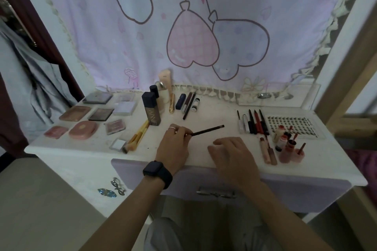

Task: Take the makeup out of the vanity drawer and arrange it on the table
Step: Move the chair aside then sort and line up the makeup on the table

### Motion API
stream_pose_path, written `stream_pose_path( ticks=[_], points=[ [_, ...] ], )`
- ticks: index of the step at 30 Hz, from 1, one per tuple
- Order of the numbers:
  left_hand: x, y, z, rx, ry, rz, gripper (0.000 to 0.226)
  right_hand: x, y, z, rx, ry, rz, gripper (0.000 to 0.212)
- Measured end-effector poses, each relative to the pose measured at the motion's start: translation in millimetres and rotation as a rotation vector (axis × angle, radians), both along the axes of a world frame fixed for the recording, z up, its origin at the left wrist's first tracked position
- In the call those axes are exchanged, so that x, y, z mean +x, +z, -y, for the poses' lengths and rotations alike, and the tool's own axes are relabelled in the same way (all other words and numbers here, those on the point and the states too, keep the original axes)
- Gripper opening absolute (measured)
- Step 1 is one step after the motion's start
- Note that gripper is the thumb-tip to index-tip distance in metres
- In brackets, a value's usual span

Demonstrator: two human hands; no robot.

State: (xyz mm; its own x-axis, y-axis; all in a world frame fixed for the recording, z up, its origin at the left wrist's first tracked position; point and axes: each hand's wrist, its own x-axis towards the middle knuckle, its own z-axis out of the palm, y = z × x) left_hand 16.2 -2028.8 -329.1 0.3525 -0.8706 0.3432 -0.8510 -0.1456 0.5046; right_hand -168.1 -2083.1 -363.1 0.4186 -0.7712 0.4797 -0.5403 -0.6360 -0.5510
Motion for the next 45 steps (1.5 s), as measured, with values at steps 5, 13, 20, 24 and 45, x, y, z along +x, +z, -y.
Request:
stream_pose_path(
  ticks=[5, 13, 20, 24, 45],
  points=[
    [-5.6, 9.5, -35.1, -0.129, -0.137, 0.003, 0.018, -6.4, 23.9, -4.4, 0.172, -0.014, 0.243, 0.042],
    [-23.0, 24.3, -60.7, -0.177, -0.338, 0.285, 0.022, -20.9, 37.5, -28.3, 0.533, 0.133, 0.419, 0.044],
    [-25.3, 29.4, -66.4, -0.198, -0.442, 0.460, 0.016, -56.2, 47.8, -34.5, 0.291, 0.185, 0.206, 0.058],
    [-14.8, 28.3, -73.6, -0.156, -0.486, 0.526, 0.024, -79.3, 57.4, -39.8, 0.175, 0.146, 0.146, 0.052],
    [-91.1, 32.6, -39.1, -0.131, -0.196, -0.915, 0.019, -46.5, 46.3, -62.4, 1.033, 0.063, 0.822, 0.033]
  ],
)
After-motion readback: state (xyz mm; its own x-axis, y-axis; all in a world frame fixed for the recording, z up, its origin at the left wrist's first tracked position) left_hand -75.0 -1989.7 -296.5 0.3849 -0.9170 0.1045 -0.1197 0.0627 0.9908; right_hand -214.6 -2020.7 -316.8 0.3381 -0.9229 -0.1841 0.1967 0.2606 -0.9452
